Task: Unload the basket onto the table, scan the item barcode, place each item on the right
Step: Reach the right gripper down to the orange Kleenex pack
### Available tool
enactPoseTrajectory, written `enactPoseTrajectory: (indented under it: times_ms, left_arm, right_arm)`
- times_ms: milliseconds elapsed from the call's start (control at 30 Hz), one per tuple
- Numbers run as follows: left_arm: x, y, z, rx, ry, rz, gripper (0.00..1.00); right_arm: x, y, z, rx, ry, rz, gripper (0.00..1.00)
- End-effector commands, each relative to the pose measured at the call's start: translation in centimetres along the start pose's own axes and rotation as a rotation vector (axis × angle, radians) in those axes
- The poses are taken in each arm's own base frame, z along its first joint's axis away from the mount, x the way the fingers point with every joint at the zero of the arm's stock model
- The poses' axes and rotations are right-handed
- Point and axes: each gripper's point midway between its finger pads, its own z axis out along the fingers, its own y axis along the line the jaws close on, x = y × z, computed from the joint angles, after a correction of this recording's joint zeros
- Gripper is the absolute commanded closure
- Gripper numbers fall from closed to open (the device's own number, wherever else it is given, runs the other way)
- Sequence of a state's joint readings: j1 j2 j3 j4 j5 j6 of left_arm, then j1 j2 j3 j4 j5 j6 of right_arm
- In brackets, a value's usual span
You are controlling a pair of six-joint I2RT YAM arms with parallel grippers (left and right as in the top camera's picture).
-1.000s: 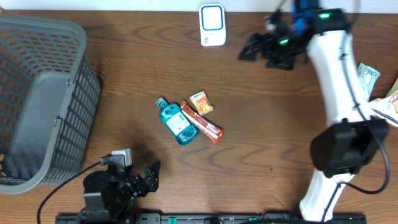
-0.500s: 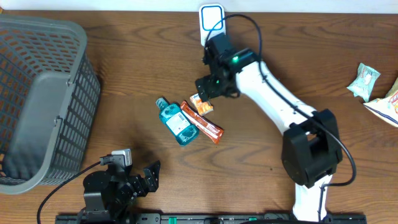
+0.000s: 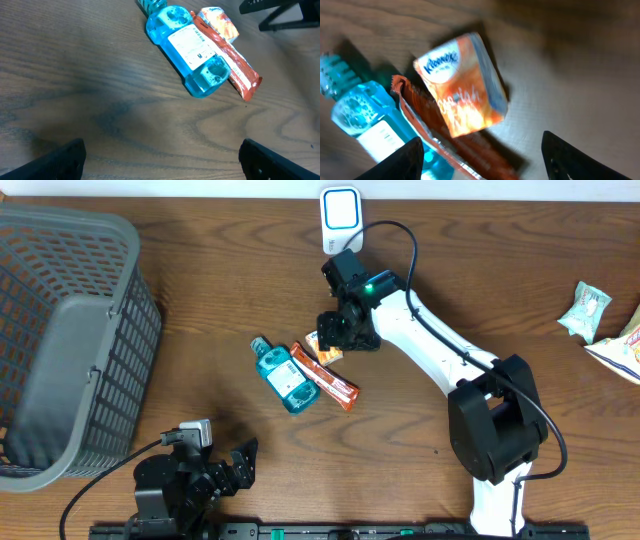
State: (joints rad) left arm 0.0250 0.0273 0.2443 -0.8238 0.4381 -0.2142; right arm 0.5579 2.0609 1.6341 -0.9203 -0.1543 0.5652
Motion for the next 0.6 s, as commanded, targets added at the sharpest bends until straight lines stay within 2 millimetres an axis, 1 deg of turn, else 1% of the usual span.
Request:
enactPoseTrajectory:
  times_ms: [0, 167, 300, 400, 500, 567]
  left_arm:
    - [0.1, 0.1, -0.1, -0.008, 0.001, -0.011, 0.02]
    - [0.1, 0.1, -0.1, -0.008, 0.001, -0.011, 0.02]
    - [0.1, 0.1, -0.1, -0.008, 0.001, -0.011, 0.02]
    - [0.1, 0.1, -0.1, -0.008, 0.001, -0.011, 0.02]
    - [0.1, 0.1, -0.1, -0.008, 0.001, -0.011, 0.02]
    - [0.1, 0.1, -0.1, -0.008, 0.001, -0.011, 0.02]
  right_arm:
    - [0.9, 0.1, 0.4, -0.011, 0.036, 0.322, 0.33]
    - [0.4, -0.8, 1.4, 0.017, -0.012, 0.564, 0.39]
    - [0.5, -1.1, 2.7, -0.003, -0.027, 0.682, 0.40]
    - [0.9, -1.2, 3.8, -0.012, -0.033, 0.732, 0.41]
    - [0.9, -1.0, 5.2, -0.052, -0.058, 0.734, 0.44]
    - [0.8, -0.8, 5.9, -0.077, -0.074, 0.729, 0.51]
